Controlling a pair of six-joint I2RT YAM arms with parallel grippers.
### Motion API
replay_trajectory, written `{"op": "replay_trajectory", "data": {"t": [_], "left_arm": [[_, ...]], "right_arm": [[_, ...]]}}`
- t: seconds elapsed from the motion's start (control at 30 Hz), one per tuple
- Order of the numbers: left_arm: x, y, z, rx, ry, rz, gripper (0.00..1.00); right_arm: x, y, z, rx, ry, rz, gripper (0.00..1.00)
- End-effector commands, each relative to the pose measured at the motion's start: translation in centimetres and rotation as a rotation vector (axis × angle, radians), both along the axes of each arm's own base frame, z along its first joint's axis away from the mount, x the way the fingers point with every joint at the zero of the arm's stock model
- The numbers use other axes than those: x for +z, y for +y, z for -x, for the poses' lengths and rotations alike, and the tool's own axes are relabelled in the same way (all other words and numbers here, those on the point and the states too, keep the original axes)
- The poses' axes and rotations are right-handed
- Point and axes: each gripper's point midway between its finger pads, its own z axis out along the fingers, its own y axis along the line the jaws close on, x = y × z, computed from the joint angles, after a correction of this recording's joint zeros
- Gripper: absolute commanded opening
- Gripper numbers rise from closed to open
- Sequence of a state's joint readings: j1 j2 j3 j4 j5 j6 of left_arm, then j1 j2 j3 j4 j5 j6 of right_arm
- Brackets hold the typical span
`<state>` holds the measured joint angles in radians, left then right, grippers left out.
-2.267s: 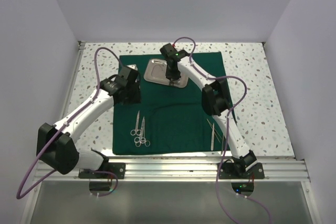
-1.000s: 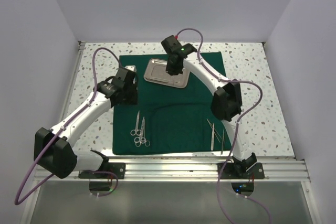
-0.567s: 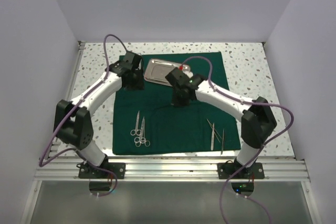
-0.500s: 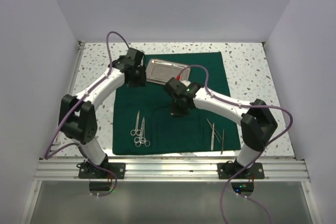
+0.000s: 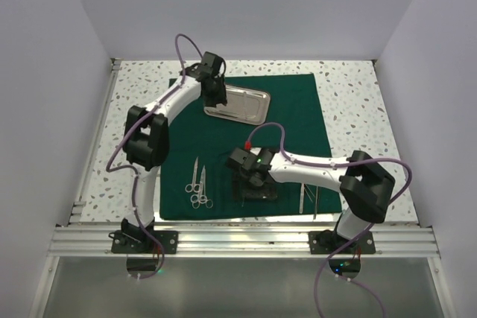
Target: Open and lay out the surgical kit
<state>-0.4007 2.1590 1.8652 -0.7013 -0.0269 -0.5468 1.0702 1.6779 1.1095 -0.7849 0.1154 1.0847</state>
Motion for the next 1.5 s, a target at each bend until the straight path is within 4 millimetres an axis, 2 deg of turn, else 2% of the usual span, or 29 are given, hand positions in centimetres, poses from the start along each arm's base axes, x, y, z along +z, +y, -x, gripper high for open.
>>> {"op": "replay_trajectory", "data": {"t": [0.0, 0.03, 0.07, 0.1, 0.13, 0.17, 0.2, 0.27, 0.3, 0.37, 0.4, 0.53, 0.67, 0.97, 1.1, 1.47], "left_arm": [[1.5, -3.4, -1.9, -0.028, -0.053, 0.058, 0.44], [1.5, -4.0, -2.0, -0.04, -0.055, 0.058, 0.44], [0.5, -5.0, -2.0, -0.058, -0.048, 0.043, 0.44], [1.4, -5.7, -2.6, -0.065, -0.072, 0.051, 0.44], [1.2, -6.2, -2.6, -0.073, -0.073, 0.049, 0.44], [0.8, -7.0, -2.8, -0.085, -0.079, 0.047, 0.44], [0.6, -7.3, -2.9, -0.089, -0.081, 0.044, 0.44], [-0.4, -8.1, -2.9, -0.099, -0.078, 0.029, 0.44], [-0.4, -8.4, -3.2, -0.101, -0.089, 0.028, 0.44], [-1.3, -9.4, -3.2, -0.124, -0.089, 0.02, 0.43], [-1.6, -9.7, -3.3, -0.132, -0.091, 0.018, 0.43], [-3.4, -11.2, -2.6, -0.171, -0.076, -0.023, 0.43], [-4.3, -10.7, -1.3, -0.171, -0.063, -0.101, 0.42], [-6.2, -9.3, -0.5, -0.148, -0.022, -0.174, 0.4], [-7.2, -8.1, 0.6, -0.135, 0.006, -0.21, 0.39], [-10.6, -7.9, 1.3, -0.146, 0.071, -0.246, 0.33]], "right_arm": [[3.3, -2.0, -0.2, -0.035, -0.062, 0.026, 0.98], [4.1, -2.6, -0.4, -0.042, -0.081, 0.031, 0.98], [5.4, -3.4, -1.1, -0.054, -0.14, 0.041, 0.98], [6.8, -4.4, -1.1, -0.059, -0.158, 0.063, 0.98], [7.9, -5.0, -1.4, -0.064, -0.187, 0.069, 0.99], [10.3, -5.5, -2.2, -0.077, -0.256, 0.045, 0.98], [11.2, -7.0, -2.0, -0.082, -0.271, 0.082, 0.99], [13.3, -8.3, -2.4, -0.101, -0.325, 0.083, 0.98], [14.9, -9.9, -2.6, -0.121, -0.369, 0.091, 0.98], [16.3, -11.2, -2.8, -0.133, -0.408, 0.09, 0.98], [16.9, -12.5, -2.7, -0.149, -0.418, 0.098, 0.98], [16.7, -14.8, -2.3, -0.176, -0.404, 0.133, 0.98], [15.8, -16.0, -2.1, -0.2, -0.377, 0.151, 0.98], [15.7, -16.5, -2.9, -0.212, -0.373, 0.152, 0.98], [15.9, -17.0, -3.1, -0.224, -0.383, 0.156, 0.98], [16.2, -17.8, -2.9, -0.242, -0.385, 0.157, 0.98]]}}
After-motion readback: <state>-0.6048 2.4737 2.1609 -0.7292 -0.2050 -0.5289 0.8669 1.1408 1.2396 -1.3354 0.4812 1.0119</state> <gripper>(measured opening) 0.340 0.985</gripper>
